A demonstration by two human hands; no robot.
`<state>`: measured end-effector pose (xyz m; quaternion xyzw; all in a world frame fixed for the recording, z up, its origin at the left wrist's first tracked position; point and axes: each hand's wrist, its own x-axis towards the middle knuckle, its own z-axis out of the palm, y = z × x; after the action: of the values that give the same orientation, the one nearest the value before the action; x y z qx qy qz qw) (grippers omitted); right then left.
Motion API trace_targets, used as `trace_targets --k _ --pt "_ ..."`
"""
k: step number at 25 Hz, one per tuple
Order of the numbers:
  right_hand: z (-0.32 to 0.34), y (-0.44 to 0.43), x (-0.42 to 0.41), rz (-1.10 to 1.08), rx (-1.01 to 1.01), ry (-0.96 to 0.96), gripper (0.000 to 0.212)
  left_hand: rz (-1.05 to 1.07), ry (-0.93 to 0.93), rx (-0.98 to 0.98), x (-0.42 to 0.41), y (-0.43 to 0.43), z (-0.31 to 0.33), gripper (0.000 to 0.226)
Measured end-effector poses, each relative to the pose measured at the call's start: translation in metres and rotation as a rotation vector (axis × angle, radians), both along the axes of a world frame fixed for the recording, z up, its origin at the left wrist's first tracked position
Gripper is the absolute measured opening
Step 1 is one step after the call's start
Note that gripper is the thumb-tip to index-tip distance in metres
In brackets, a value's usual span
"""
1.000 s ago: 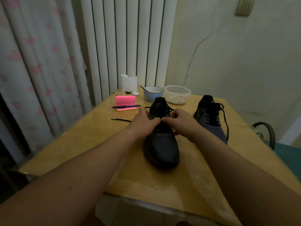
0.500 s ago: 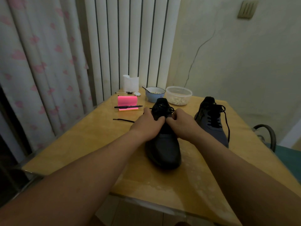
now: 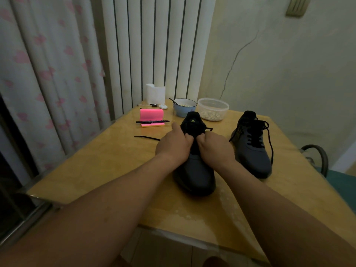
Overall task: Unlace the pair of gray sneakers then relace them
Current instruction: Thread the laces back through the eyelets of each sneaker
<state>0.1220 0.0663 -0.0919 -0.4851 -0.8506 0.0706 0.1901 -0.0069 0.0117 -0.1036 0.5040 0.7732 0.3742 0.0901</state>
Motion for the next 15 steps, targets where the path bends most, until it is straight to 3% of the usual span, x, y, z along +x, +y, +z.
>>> trace_targets --k 5,7,9,15 --pt "0.013 -0.001 -0.001 -0.035 -0.007 -0.049 0.034 0.013 0.124 -0.092 -0.003 0.004 0.004 0.041" --pt "0.021 -0.001 -0.003 -0.049 -0.083 -0.072 0.038 -0.004 0.172 -0.113 0.000 0.005 0.007 0.038" --pt "0.022 -0.002 -0.007 -0.001 -0.017 -0.109 0.033 -0.010 0.198 -0.106 0.001 0.005 0.010 0.029" --pt "0.010 0.008 0.002 0.011 -0.001 -0.025 0.027 0.032 0.088 0.000 0.011 0.012 0.006 0.029"
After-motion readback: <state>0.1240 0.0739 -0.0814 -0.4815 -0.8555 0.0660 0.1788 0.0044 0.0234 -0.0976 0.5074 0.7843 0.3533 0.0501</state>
